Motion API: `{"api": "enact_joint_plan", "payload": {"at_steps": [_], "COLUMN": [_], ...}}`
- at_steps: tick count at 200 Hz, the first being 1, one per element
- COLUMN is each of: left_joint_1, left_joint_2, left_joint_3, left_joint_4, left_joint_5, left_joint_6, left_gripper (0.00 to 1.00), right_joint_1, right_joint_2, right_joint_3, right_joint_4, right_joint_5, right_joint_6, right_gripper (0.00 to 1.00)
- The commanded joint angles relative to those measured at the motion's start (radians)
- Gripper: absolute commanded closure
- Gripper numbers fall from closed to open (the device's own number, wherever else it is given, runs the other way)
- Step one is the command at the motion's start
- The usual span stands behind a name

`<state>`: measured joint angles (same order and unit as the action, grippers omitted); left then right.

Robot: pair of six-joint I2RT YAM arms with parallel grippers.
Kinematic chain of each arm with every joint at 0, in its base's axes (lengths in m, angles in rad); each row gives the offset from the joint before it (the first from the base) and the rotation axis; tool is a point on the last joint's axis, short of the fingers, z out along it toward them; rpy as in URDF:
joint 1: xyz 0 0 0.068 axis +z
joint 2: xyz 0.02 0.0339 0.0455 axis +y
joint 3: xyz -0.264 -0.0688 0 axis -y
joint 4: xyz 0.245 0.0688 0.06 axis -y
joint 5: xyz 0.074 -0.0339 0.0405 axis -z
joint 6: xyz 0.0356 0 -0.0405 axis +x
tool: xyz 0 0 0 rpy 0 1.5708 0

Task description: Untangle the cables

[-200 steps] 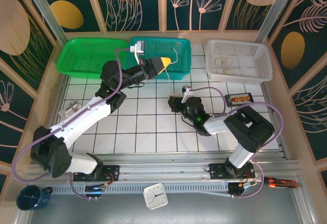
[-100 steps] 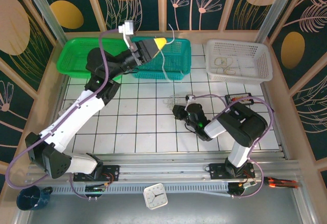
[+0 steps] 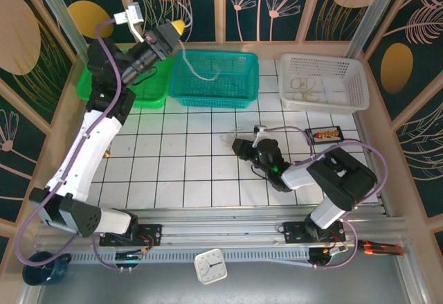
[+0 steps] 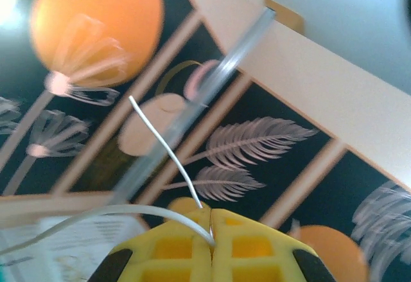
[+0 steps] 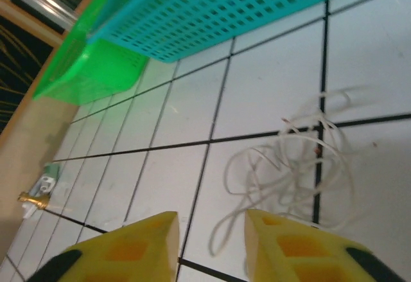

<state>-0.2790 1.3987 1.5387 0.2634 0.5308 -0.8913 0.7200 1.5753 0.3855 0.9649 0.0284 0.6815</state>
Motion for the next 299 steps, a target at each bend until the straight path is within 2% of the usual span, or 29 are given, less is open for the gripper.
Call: {"api": "enact_joint_plan", "payload": {"at_steps": [1,18,44,89,140,162,170,191,216,260,299], "left_joint_1": [0.073,0.129,0.201,0.312,0.365,0.384,0.390,0.400,0.400,0.400,0.382], "left_joint_2": [0.038,0.072,0.120,0.221,0.357,0.404,0.420,0.441,0.422,0.359,0.235], "left_joint_3": [0.045,0.064,0.096,0.104,0.064,0.045,0.045,0.060,0.054,-0.014,-0.194], "left_joint_4": [-0.087,-0.097,-0.135,-0.119,-0.081,-0.074,-0.074,-0.096,-0.103,-0.057,0.026], "left_joint_5": [-0.073,-0.105,-0.188,-0.269,-0.309,-0.304,-0.292,-0.258,-0.222,-0.089,0.012], "left_joint_6": [0.115,0.147,0.219,0.261,0.270,0.267,0.264,0.262,0.257,0.186,0.116], "left_gripper": [1.00,1.00,1.00,1.00,1.00,0.84,0.73,0.32,0.02,0.01,0.01], "right_joint_1": [0.000,0.001,-0.002,-0.025,-0.070,-0.091,-0.096,-0.100,-0.101,-0.101,-0.101], "right_joint_2": [-0.072,-0.113,-0.171,-0.254,-0.320,-0.334,-0.338,-0.339,-0.330,-0.286,-0.230], "right_joint_3": [0.030,0.052,0.087,0.130,0.153,0.154,0.154,0.155,0.153,0.169,0.192], "right_joint_4": [-0.075,-0.126,-0.204,-0.337,-0.483,-0.528,-0.542,-0.568,-0.576,-0.596,-0.627], "right_joint_5": [-0.034,-0.048,-0.070,-0.080,-0.045,-0.037,-0.034,-0.034,-0.033,-0.038,-0.031], "right_joint_6": [-0.021,-0.038,-0.061,-0.062,-0.050,-0.041,-0.036,-0.031,-0.024,-0.019,-0.023], "right_gripper": [0.57,0.49,0.42,0.40,0.39,0.40,0.40,0.39,0.40,0.40,0.40]}}
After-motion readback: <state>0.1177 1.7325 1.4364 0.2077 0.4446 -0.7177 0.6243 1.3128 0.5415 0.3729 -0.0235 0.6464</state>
